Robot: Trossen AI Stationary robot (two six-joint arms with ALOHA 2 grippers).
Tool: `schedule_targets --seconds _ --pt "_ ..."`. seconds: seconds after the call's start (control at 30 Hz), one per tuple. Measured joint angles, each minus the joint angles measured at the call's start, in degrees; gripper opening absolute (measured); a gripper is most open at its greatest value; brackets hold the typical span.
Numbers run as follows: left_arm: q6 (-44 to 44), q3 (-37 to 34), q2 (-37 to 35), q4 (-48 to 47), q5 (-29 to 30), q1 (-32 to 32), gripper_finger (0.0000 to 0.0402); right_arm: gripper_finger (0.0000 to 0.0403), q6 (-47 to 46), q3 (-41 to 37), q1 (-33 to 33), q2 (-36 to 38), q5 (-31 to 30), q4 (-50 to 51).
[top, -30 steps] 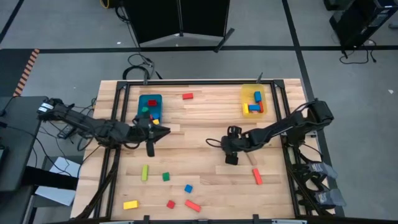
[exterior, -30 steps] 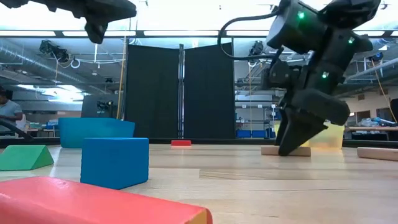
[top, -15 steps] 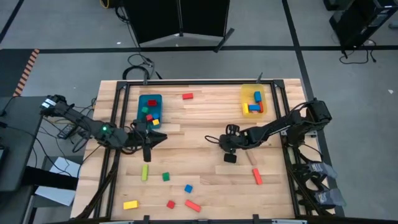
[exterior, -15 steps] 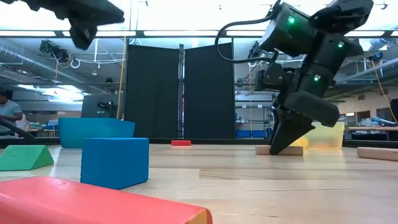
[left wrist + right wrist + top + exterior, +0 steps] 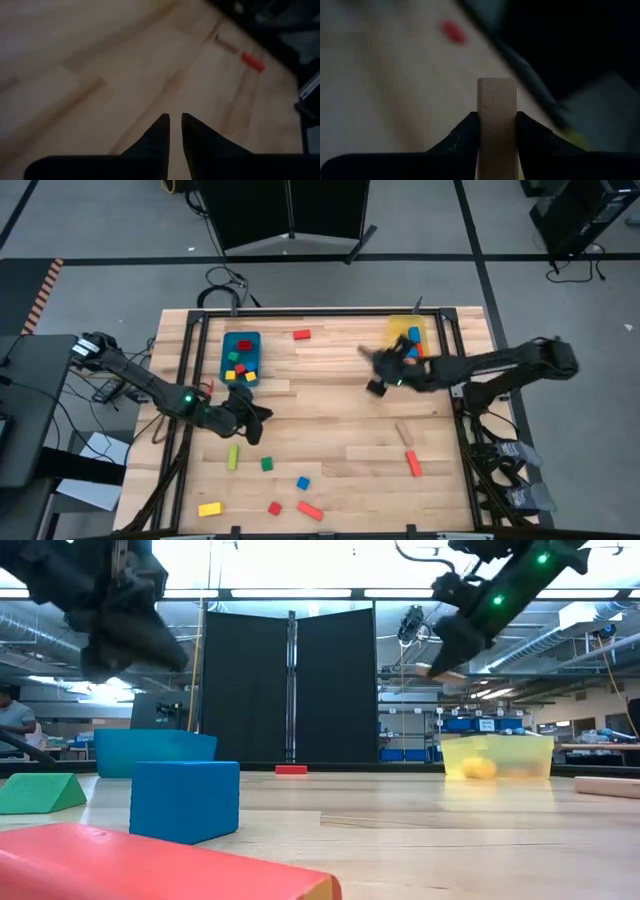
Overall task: Sort blocks by size
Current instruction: Put the large light brown block into the yellow bin, then put the small blue block into the blue bin
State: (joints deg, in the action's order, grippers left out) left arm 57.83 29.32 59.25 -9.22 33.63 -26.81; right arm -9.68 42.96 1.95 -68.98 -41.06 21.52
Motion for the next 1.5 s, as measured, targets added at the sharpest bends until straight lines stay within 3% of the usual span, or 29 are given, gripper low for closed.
schedule_targets --seconds 0.2,0.37,0.43,0.53,0.73,0.87,1.03,1.23,1.5 --pt "3.9 1.6 7.1 -0.2 -5.0 0.0 0.0058 0.0110 -9.2 0.0 14.0 7.3 -3.8 14.9" --pt "-2.7 6.1 14.0 0.1 -6.5 0.0 0.0058 0.0110 -12.2 0.0 26.3 5.6 2.0 18.4" --pt "-6.3 8.2 16.8 0.3 -7.5 0.0 0.0061 0.0133 -11.1 -0.1 29.4 4.0 5.5 17.0" --pt "-12.3 11.4 20.7 0.5 -10.1 0.0 0.0071 0.0200 -9.8 -0.1 31.6 2.4 6.5 14.8" --pt "-17.6 15.4 26.0 0.4 -14.8 -0.9 0.0127 0.0322 -5.9 -0.1 29.3 3.6 8.1 9.6" --pt "-26.0 17.1 28.9 4.6 -14.9 -3.3 0.0178 0.0355 -3.2 0.0 24.9 5.6 11.6 3.7" --pt "-35.6 19.6 33.9 11.0 -14.9 -5.6 0.0243 0.0353 -2.1 0.0 19.9 6.0 12.9 -1.2" --pt "-36.6 22.1 40.8 10.9 -16.1 -6.7 0.0313 0.0331 -2.3 0.0 16.8 5.9 12.9 -2.4" --pt "-36.6 24.1 44.9 13.1 -18.0 -8.0 0.0352 0.0305 -3.4 0.0 16.0 5.9 12.9 -2.6"
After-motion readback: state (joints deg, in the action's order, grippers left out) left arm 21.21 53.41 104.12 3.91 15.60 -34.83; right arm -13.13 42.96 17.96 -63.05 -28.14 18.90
